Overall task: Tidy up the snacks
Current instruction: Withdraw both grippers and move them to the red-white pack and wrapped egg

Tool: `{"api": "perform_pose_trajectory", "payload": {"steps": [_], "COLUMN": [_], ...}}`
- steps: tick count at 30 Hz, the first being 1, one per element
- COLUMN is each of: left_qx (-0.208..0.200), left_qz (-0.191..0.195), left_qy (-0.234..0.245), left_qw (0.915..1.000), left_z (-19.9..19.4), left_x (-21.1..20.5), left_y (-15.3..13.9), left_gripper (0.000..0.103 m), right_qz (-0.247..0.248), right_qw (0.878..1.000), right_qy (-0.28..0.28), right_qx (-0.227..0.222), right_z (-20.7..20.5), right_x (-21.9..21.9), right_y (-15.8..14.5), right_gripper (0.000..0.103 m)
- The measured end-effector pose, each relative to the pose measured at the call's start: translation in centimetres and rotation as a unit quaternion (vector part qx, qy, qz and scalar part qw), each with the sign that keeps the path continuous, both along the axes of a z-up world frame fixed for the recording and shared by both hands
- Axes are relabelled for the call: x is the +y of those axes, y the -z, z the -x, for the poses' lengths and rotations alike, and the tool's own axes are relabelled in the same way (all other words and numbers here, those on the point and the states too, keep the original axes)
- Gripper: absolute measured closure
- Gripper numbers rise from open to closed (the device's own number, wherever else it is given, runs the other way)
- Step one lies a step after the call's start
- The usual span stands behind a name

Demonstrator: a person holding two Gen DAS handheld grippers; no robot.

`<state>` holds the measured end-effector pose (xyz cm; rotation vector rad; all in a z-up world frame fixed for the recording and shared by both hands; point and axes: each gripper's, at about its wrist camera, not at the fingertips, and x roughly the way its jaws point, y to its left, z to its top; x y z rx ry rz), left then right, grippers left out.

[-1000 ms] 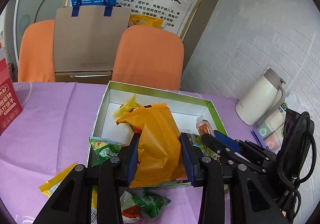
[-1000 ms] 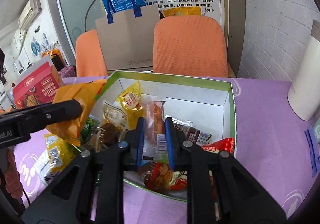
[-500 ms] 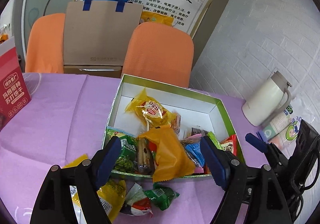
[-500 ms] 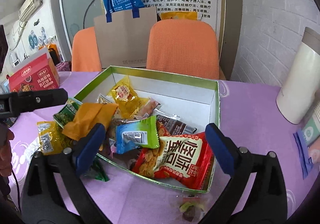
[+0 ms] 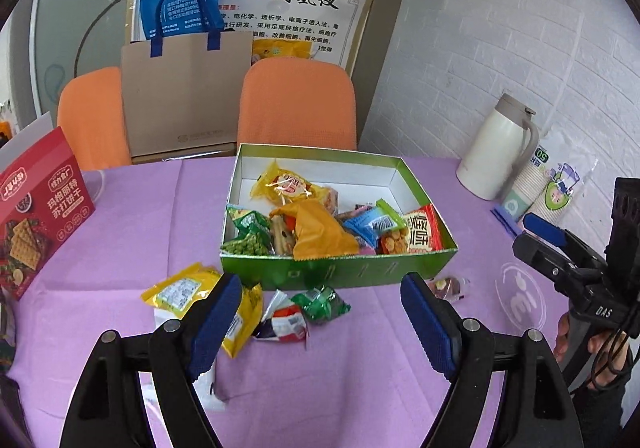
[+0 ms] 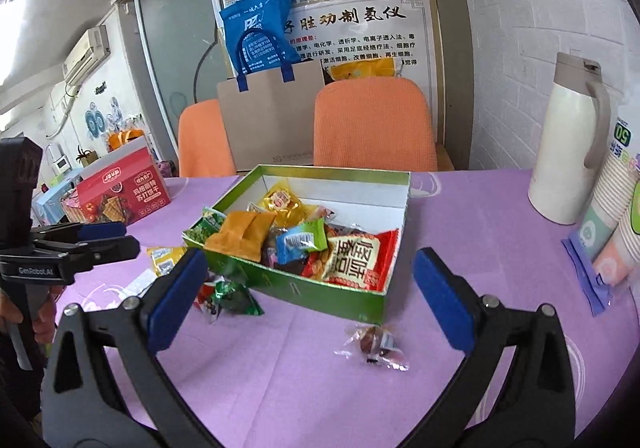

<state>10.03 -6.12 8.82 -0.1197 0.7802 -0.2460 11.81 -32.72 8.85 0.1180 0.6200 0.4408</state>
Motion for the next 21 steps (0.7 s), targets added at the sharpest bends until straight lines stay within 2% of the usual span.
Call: {"api": "perform_pose_trajectory", "payload": {"steps": [5, 11, 15, 21], "left_qx": [0.006, 0.031, 0.048, 0.054], "left_qz": [-0.005, -0.008, -0.023, -0.001], "left_qy": [-0.012, -0.033, -0.035, -0.008], "left_qw": [0.9999, 0.999, 0.998, 0.9985], "left_z": [2.8, 5.6, 6.5, 6.1], "left_x": [1.5, 3.6, 3.8, 3.3], "left_y": [1.0, 3.3, 5.0, 6.1], "left_gripper": [0.019, 0.019, 0.019, 0.019], "right_qz": [-0.008, 0.015, 0.051, 0.101], "right_qw": [0.999, 0.995, 0.992, 0.985], "right_qy": [0.009, 0.014, 0.023, 0.012], "right_qx": [0.042, 0.095, 0.117, 0.137], "right_z": [0.5, -0.4, -1.9, -3.5], "right_x": [-1.1, -1.3, -1.0, 0.3], "right_y": [2.6, 6.3, 8.3, 10.2], "right_gripper": [0.001, 0.001, 0.001, 0.001]}}
